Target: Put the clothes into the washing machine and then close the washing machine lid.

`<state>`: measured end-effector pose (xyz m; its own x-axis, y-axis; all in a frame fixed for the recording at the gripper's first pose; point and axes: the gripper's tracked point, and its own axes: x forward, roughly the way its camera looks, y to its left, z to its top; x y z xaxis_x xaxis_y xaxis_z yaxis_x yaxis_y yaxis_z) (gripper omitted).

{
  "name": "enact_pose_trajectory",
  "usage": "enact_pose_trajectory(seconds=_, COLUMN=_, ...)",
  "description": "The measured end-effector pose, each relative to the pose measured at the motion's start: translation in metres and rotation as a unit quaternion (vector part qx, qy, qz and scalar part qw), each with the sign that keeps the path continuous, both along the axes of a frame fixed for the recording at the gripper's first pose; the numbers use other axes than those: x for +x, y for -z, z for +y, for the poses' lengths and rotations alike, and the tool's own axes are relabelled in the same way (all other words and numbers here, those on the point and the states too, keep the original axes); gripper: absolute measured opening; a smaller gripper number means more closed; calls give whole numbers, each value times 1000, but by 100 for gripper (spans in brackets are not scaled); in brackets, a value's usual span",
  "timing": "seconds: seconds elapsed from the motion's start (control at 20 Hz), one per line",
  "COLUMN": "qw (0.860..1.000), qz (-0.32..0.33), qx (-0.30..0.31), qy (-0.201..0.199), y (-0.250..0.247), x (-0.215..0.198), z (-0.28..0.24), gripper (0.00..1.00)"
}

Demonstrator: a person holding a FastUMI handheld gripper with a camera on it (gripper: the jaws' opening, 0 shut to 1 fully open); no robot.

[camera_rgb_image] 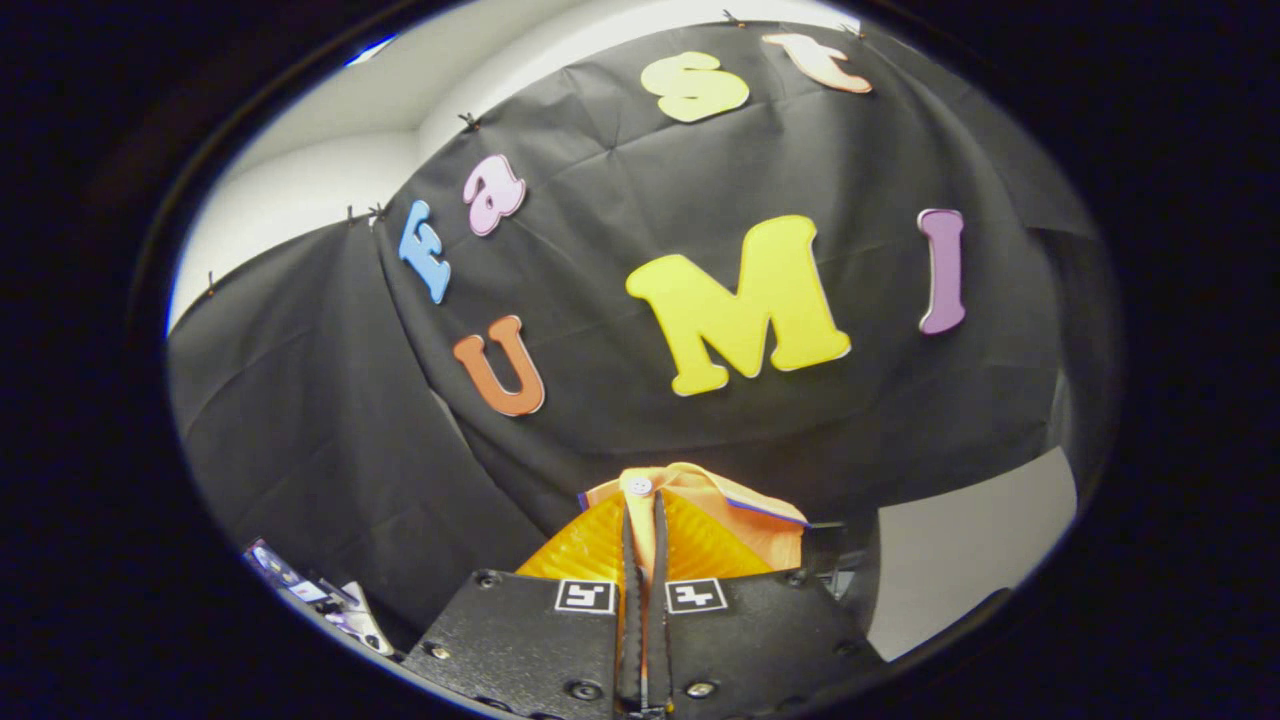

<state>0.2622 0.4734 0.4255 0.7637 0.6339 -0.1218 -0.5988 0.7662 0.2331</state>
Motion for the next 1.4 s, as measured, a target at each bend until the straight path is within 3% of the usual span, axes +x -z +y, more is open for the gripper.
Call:
enact_pose_trajectory(seconds=0.35, qw=998, qz=36, qx=6, qy=-51, y=25, x=44, z=57, gripper=5)
enact_pose_trajectory(seconds=0.6, qw=996, qz=59, qx=-26, qy=-57, y=74, x=78, z=80, gripper=6)
enact_pose_trajectory(seconds=0.9, qw=989, qz=123, qx=-69, qy=-39, y=176, x=122, z=81, gripper=6)
enact_pose_trajectory(seconds=1.4, qw=968, qz=213, qx=-134, qy=-3, y=317, x=147, z=63, gripper=6)
